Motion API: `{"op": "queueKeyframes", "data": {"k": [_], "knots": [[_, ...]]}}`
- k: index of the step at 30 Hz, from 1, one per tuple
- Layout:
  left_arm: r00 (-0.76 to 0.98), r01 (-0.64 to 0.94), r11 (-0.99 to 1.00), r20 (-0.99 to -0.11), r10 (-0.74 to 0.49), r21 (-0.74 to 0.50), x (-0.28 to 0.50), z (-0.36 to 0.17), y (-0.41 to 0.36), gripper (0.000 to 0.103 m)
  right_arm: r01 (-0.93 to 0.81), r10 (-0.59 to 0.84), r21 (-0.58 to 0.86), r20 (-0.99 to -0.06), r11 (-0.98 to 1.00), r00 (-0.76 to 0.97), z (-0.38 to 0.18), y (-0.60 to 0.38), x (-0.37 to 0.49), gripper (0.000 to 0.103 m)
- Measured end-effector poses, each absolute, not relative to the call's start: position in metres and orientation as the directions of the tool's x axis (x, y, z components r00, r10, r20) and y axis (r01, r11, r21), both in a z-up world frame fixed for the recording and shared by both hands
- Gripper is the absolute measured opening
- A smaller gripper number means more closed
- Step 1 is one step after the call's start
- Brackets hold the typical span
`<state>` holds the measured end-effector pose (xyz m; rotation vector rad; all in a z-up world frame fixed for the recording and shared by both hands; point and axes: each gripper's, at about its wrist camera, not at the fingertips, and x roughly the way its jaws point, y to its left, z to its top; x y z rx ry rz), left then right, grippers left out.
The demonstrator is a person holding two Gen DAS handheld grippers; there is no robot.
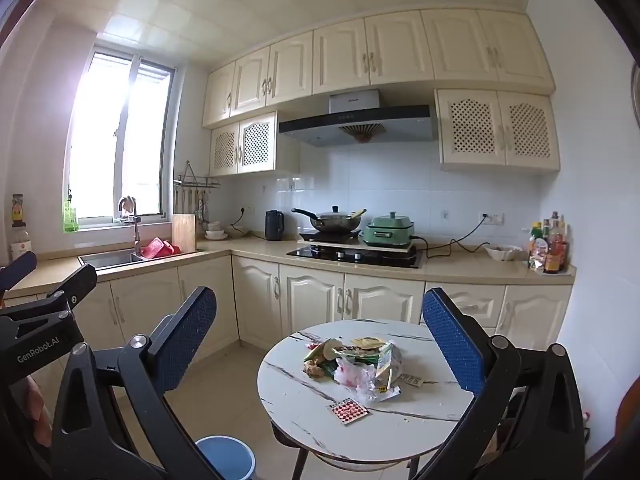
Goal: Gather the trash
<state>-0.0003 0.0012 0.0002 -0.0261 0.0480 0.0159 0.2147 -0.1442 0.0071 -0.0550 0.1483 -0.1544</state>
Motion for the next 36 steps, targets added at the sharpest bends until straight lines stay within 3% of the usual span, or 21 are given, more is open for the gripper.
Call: {"op": "queueKeyframes", "data": {"k": [36], "knots": [[0.997, 0.019, 1.000, -0.074, -0.019, -0.012, 0.004, 0.003, 0.002, 0.102, 0.140, -0.147, -0.055, -0.156, 0.989, 0.977, 0.005, -0.144, 0.215, 0.103]]}}
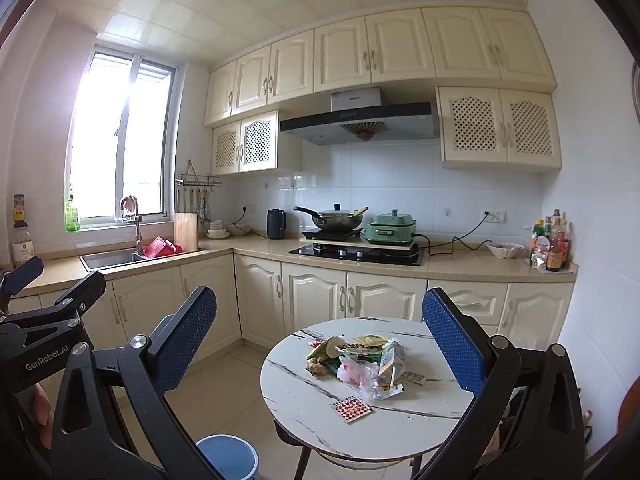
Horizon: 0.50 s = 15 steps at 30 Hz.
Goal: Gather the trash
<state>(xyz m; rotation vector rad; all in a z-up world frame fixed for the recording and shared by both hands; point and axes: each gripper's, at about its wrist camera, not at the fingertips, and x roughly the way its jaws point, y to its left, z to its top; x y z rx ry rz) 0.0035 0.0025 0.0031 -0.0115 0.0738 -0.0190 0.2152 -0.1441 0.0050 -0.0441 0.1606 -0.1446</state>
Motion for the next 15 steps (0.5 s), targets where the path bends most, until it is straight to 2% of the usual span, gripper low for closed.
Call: {"op": "queueKeyframes", "data": {"k": [15], "knots": [[0.997, 0.017, 1.000, -0.070, -0.018, -0.010, 0.0037, 0.0005, 0.0028, 0.102, 0.139, -0.146, -0.054, -0.158, 0.989, 0.977, 0.0059, -0.1445, 0.2148, 0.103]]}}
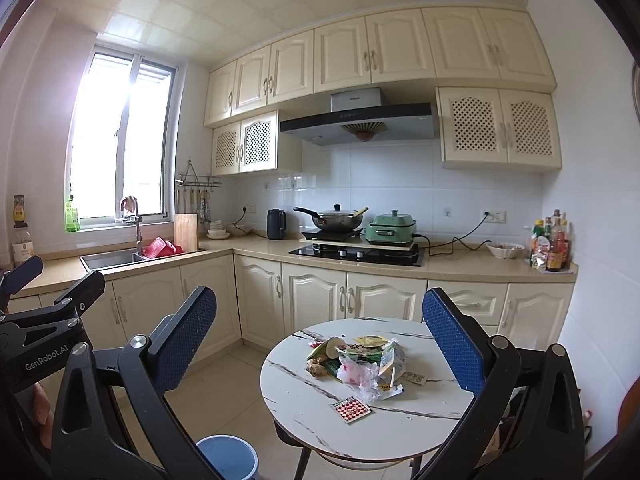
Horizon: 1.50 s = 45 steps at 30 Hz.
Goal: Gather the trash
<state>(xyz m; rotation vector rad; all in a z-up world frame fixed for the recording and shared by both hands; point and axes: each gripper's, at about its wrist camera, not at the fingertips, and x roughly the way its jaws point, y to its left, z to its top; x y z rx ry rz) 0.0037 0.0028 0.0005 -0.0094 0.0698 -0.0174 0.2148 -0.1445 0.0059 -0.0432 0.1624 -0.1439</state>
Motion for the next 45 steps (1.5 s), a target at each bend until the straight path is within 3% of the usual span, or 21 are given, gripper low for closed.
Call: {"op": "queueKeyframes", "data": {"k": [36, 45], "knots": [[0.996, 0.024, 1.000, -0.086, -0.023, 0.009, 0.041, -0.016, -0.005, 0.102, 0.148, -0.148, -0.009, -0.183, 0.989, 0.972, -0.002, -0.166, 0.230, 0.103], [0.974, 0.058, 0.998, -0.218, -0.056, 0.001, 0.124, -0.056, -0.035, 0.102, 0.238, -0.223, 0.028, -0.262, 0.971, 0.939, -0.048, -0.228, 0.269, 0.103]]}}
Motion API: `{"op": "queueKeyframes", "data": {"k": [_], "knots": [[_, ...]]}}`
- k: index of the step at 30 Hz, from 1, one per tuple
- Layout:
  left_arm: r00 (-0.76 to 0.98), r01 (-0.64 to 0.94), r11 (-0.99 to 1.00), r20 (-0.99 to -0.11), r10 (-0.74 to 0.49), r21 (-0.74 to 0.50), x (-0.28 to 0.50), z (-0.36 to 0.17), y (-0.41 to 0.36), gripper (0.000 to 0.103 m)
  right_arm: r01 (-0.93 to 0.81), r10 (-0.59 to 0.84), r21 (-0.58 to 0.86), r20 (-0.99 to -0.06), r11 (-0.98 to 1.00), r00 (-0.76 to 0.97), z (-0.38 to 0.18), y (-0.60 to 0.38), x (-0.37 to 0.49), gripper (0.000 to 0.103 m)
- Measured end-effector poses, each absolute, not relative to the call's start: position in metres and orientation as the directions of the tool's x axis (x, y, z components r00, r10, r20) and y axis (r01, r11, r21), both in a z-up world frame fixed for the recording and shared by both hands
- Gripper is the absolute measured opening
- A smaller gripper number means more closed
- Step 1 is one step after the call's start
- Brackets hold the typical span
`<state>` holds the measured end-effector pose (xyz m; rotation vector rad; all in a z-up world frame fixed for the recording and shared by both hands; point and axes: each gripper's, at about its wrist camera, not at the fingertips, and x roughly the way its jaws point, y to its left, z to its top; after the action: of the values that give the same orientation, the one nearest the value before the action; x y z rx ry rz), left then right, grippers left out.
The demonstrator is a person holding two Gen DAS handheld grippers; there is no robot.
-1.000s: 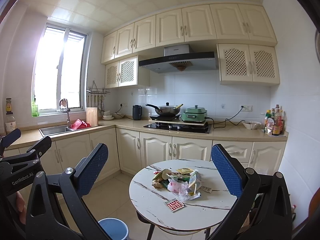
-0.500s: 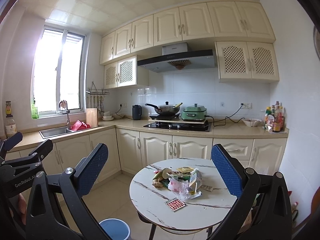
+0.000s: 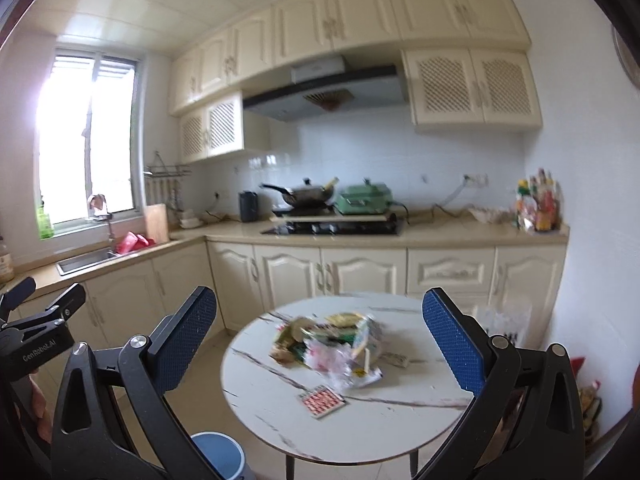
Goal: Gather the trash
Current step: 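Grasp the red-checkered packet with the left gripper while the right gripper approaches the milk carton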
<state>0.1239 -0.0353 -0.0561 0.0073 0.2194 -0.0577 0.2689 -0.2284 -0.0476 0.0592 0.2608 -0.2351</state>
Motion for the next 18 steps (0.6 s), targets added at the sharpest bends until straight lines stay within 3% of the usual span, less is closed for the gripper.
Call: {"op": "queueKeyframes", "data": {"k": [7, 13, 18], "knots": [[0.920, 0.128, 0.991, -0.377, -0.105, 0.037, 0.194, -0.087, -0.067, 0.102, 0.331, -0.292, 0.037, -0.391, 0.943, 0.873, -0.104, -0.289, 0.299, 0.103], [0.835, 0.210, 0.976, -0.529, -0.152, 0.050, 0.256, -0.115, -0.098, 0.102, 0.324, -0.249, 0.036, -0.561, 0.945, 0.790, -0.175, -0.322, 0.349, 0.103], [0.746, 0.341, 0.938, -0.623, -0.235, 0.055, 0.299, -0.135, -0.131, 0.102, 0.341, -0.241, 0.037, -0.636, 0.939, 0.733, -0.220, -0.345, 0.371, 0.103]]}}
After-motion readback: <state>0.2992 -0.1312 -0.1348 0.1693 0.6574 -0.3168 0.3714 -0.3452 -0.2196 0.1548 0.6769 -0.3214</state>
